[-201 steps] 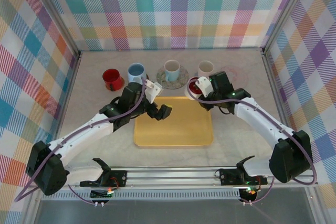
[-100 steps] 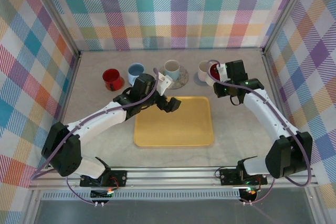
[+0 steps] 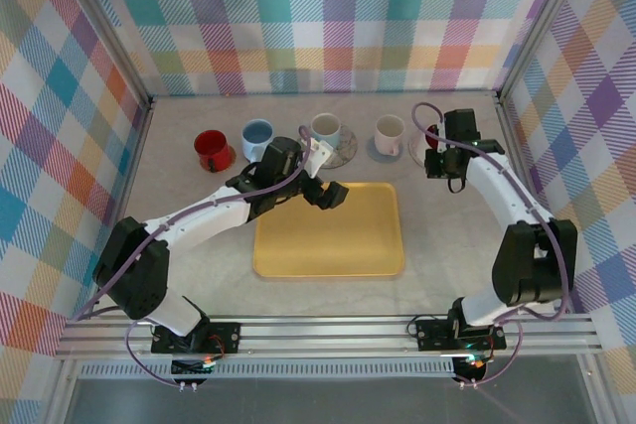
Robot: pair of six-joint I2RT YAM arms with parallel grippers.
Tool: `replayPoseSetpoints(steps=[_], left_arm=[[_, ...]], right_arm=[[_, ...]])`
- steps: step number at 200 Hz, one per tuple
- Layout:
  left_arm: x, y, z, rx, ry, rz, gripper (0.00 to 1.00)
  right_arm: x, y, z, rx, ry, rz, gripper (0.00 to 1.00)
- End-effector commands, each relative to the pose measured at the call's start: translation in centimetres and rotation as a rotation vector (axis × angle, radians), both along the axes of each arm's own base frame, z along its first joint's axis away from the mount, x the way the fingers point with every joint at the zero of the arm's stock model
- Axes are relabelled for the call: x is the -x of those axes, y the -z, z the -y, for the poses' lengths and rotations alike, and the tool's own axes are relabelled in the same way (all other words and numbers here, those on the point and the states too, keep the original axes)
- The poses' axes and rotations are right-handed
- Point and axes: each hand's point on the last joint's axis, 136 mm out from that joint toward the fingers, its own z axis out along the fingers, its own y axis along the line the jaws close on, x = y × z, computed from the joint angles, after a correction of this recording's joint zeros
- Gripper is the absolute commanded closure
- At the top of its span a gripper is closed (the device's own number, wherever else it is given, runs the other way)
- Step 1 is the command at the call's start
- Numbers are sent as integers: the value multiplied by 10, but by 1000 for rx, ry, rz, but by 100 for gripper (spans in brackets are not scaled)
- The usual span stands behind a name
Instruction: Place the cup by the coaster
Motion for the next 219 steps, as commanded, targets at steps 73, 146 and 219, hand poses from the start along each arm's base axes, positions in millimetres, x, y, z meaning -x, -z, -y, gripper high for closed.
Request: replayPoseSetpoints(steps=[73, 146, 219], left_arm=[[-10, -9, 24, 53, 24, 19, 0], [-14, -3, 31, 46, 30, -2, 0], [-13, -1, 29, 39, 24, -9, 0]], right_arm=[[-65, 16, 37, 6, 98, 61, 100], [-98, 46, 47, 40, 91, 35, 100], [-107, 66, 54, 97, 63, 9, 97]])
